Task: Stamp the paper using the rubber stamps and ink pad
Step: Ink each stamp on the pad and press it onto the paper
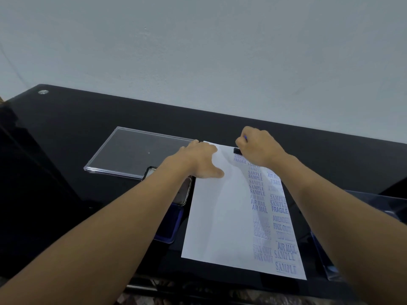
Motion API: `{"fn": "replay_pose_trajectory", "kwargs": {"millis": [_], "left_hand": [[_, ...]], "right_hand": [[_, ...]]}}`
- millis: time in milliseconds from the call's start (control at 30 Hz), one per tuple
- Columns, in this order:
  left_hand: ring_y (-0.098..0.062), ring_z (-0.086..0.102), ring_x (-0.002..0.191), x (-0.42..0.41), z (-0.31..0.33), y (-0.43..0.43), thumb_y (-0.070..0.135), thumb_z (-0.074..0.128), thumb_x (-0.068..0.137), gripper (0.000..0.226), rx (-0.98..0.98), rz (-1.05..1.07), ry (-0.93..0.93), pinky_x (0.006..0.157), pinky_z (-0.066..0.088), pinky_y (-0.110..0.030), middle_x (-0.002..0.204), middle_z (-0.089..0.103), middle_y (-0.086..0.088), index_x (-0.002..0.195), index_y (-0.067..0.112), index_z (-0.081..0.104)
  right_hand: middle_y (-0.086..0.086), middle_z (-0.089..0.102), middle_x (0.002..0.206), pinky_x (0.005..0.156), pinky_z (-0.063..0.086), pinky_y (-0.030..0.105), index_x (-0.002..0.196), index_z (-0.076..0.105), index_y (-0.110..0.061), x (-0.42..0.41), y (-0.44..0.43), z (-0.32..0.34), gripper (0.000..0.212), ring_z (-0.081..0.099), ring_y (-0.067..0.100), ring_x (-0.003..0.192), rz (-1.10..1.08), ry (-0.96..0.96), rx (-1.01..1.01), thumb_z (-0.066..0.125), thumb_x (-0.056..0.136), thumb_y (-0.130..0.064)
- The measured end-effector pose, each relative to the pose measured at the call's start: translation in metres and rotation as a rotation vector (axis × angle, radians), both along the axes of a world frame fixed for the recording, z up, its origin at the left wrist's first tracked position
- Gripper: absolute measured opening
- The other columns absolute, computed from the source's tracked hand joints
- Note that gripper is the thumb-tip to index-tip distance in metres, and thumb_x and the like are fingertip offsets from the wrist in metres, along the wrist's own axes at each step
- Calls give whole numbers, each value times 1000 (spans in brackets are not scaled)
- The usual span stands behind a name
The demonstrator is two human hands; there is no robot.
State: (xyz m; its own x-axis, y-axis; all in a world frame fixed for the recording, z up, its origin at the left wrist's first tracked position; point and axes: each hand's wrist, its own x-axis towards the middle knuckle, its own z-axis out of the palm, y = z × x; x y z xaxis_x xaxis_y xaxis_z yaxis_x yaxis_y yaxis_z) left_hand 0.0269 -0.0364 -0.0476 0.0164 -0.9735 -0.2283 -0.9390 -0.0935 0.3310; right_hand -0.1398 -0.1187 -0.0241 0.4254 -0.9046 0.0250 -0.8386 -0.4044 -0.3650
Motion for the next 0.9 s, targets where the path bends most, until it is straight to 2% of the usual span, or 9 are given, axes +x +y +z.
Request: {"fn": "replay_pose_trajectory", "kwargs": {"millis": [167, 233, 333, 467, 633, 900], "left_hand": [[-20, 30, 141, 13, 16, 8, 43, 57, 93, 62, -227, 124, 167, 111, 36, -41, 152, 38, 2, 147, 20, 38], [-20, 39, 137, 21, 25, 17, 39, 56, 95, 59, -269, 167, 226, 107, 39, -38, 151, 40, 0, 148, 20, 38], [-21, 46, 130, 34, 34, 32, 38, 55, 96, 57, -295, 185, 216, 99, 40, -34, 150, 42, -2, 147, 19, 39], [-23, 44, 132, 50, 36, 53, 39, 55, 96, 56, -298, 195, 184, 102, 40, -36, 148, 45, -5, 145, 16, 42], [-21, 43, 133, 57, 40, 78, 40, 54, 96, 55, -282, 219, 168, 107, 40, -40, 149, 44, -3, 145, 18, 42], [-21, 41, 136, 73, 36, 121, 38, 53, 96, 59, -304, 309, 172, 104, 38, -37, 154, 38, -2, 150, 20, 35]], "right_hand": [[4, 59, 76, 57, 39, 32, 88, 54, -7, 1, 0, 22, 22, 47, 19, 63, 18, -55, -29, 43, 93, -26], [4, 58, 73, 57, 38, 31, 89, 55, -6, 0, 3, 29, 23, 45, 18, 61, 29, -67, -27, 44, 92, -25], [8, 63, 78, 58, 39, 33, 91, 57, -6, -3, 10, 36, 21, 46, 19, 61, 48, -70, -35, 45, 92, -24], [8, 64, 85, 60, 44, 34, 96, 54, -13, -7, 23, 44, 16, 52, 20, 66, 42, -86, -41, 47, 94, -27], [8, 62, 87, 61, 42, 33, 98, 52, -11, -2, 44, 49, 17, 50, 18, 67, 60, -110, -43, 48, 94, -28], [2, 62, 88, 62, 46, 31, 96, 54, -16, 24, 92, 46, 10, 56, 19, 71, 180, -145, -13, 51, 95, -26]]}}
